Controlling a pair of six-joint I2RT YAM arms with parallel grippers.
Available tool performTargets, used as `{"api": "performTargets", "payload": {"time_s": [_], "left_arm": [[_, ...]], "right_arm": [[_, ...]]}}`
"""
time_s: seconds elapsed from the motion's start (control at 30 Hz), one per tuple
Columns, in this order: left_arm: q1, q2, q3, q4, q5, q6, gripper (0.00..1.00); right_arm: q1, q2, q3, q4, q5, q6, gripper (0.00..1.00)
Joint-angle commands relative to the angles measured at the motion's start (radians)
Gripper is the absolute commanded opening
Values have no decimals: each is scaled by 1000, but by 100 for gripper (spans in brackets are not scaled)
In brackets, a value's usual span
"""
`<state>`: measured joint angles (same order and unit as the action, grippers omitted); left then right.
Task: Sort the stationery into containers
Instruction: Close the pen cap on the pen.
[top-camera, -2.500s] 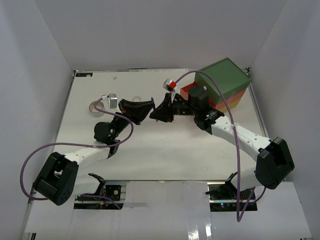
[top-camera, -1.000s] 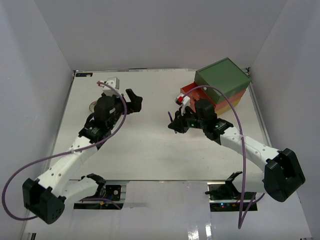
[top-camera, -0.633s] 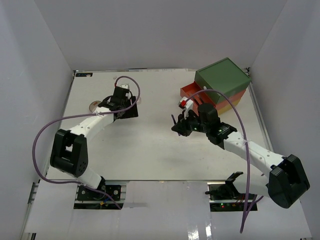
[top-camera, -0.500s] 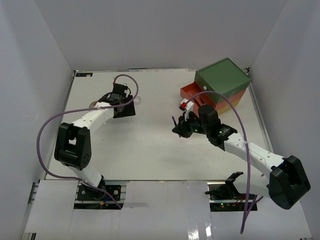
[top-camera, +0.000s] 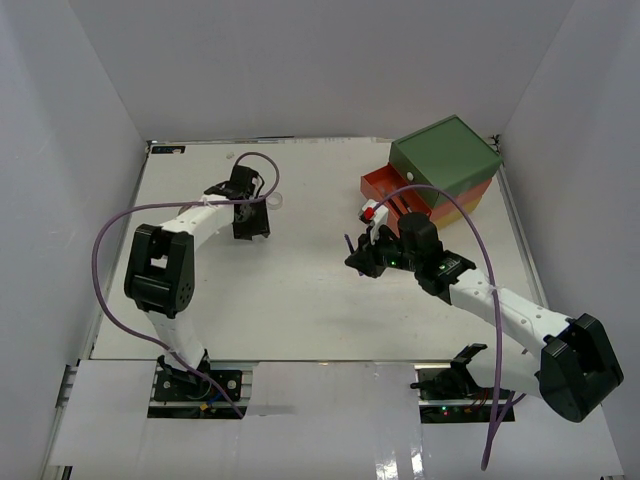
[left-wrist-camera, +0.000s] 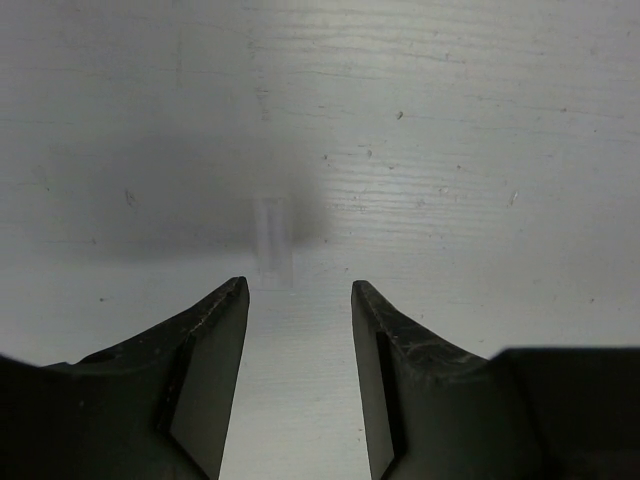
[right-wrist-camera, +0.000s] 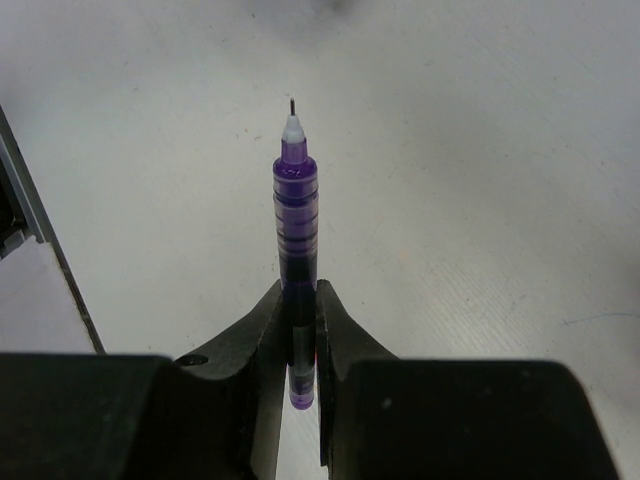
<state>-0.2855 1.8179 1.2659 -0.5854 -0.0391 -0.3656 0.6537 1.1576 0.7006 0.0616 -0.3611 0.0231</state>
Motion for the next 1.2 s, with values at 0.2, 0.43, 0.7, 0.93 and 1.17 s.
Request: {"api": "performTargets", "payload": {"time_s": [0.2,0.43,0.7,0.93,1.17], "left_arm": [[45,21,69,-2,83,24,50],[51,69,104,-7,97,33,46],[51,106,112,-14,76,40,44],[51,115,107,-25,61,45,43],[51,123,109,-33,71,53,40]], "right_arm": [[-2,-18,-12,53,-2,-11,8],[0,-16,-12,53,1,-11,8],[0,-19,-15,57,-4,-12,8],[0,-18,-16,57,-4,-14,8],[-2,-16,-18,57,-7,-12,8]]}}
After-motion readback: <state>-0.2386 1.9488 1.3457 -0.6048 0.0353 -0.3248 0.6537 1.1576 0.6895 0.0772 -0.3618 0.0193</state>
